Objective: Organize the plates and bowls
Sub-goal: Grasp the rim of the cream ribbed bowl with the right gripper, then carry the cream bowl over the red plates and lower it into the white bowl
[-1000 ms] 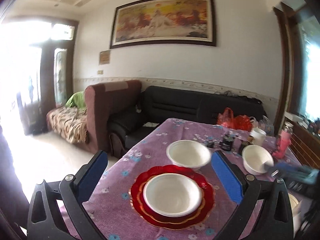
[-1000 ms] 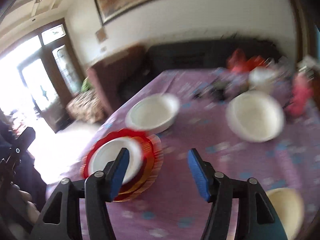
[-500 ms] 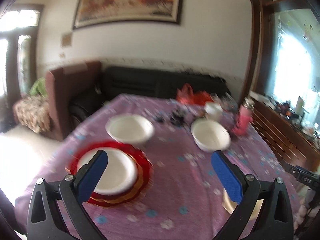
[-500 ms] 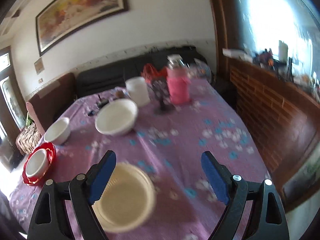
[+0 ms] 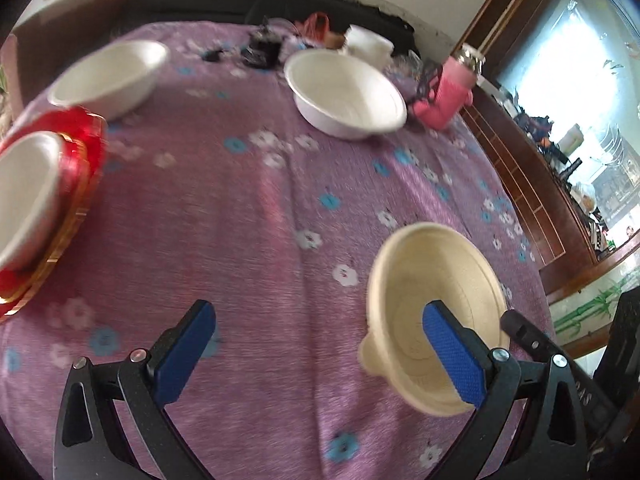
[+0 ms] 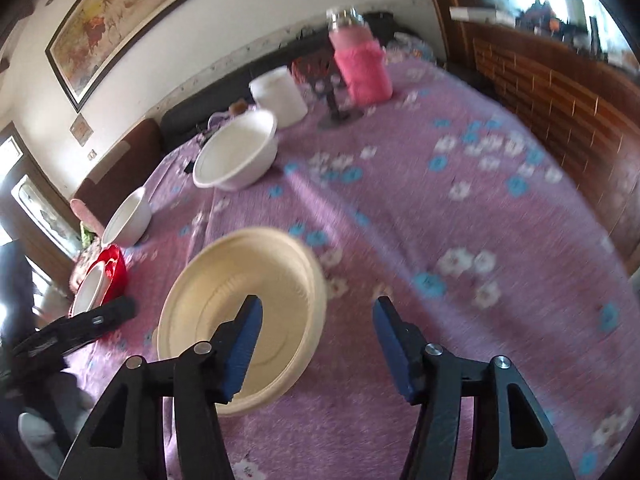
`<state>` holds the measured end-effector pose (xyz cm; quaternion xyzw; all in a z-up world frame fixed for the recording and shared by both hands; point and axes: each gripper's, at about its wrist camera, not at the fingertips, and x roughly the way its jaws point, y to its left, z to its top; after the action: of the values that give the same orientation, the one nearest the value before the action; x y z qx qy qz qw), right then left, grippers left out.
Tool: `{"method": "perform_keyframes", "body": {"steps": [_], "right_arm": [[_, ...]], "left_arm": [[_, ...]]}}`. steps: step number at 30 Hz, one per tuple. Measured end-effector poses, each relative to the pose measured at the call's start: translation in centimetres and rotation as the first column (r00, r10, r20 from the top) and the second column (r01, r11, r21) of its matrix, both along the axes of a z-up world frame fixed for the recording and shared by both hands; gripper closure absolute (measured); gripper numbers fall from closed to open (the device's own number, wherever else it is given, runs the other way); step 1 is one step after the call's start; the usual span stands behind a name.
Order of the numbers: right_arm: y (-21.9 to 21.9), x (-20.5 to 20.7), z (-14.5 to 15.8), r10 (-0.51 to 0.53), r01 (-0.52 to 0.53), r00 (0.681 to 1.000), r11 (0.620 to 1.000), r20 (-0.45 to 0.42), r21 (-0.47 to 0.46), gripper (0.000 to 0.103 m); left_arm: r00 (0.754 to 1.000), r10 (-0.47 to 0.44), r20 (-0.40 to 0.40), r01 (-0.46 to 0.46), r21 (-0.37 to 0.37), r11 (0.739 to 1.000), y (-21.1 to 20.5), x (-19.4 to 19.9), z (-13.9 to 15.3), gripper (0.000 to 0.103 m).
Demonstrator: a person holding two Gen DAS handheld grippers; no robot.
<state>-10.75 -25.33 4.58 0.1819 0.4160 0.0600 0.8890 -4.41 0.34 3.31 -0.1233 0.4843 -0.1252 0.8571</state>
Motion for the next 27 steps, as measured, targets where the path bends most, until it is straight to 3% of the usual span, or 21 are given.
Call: {"method": "perform_keyframes", "body": {"steps": [4,7,8,9,11,14,18,22,27], "right_arm": [[0.5,0.2,-1.0,-0.004,0.004,1.0,1.0,-0.023,0.023,0.05],[0.8,0.5,-1.7,0.0,0.001,0.999,0.999,-0.048,0.035,0.058],[0.9,0.6,-1.9,0.0,0.003,0.998,0.999,-0.058,0.038,0.063],[0.9,0.7,-2.2,0.001,0.002,0.998,0.999,-0.068,0.045,0.069],[1.0,1.0,-2.7,0.008,-0.002,0.996,0.998,-0.084,0.064,0.073],[1.2,0.9,-2.7,0.015,-0.009,0.997,0.997,-0.079,0.081,0.081],[1.9,0.7,-2.3,0.012,-0.009,0.998,0.999,-0.069,0.037,0.085],[1.8,0.5,-2.2,0.014,-0.01,0.997,0.999,-0.071,0.049,0.087],[2.5,-0.1,-1.3,0.021,-0.019,0.998,0.999,-0.053,0.038,0.088]], "left_arm": [[1.0,-0.029,0.004,0.029,0.042,0.999,-2.0,0.7,-0.6,0.002],[0.998,-0.063,-0.001,0.063,0.088,0.994,-3.2,1.2,-1.2,0.032],[0.997,-0.078,-0.012,0.079,0.102,0.992,-3.4,1.2,-1.5,0.051],[0.995,-0.092,-0.028,0.094,0.109,0.99,-3.6,1.3,-1.7,0.064],[0.995,-0.098,-0.015,0.099,0.124,0.987,-3.8,1.1,-1.6,0.066],[0.991,-0.136,-0.015,0.137,0.11,0.985,-4.3,0.9,-1.6,0.085],[0.989,-0.146,0.009,0.144,0.127,0.981,-4.8,0.1,-1.2,0.088],[0.99,-0.144,0.007,0.142,0.09,0.986,-4.4,-0.2,-0.8,0.089],[0.991,-0.129,0.047,0.124,0.097,0.987,-3.8,-1.3,0.5,0.089]]}}
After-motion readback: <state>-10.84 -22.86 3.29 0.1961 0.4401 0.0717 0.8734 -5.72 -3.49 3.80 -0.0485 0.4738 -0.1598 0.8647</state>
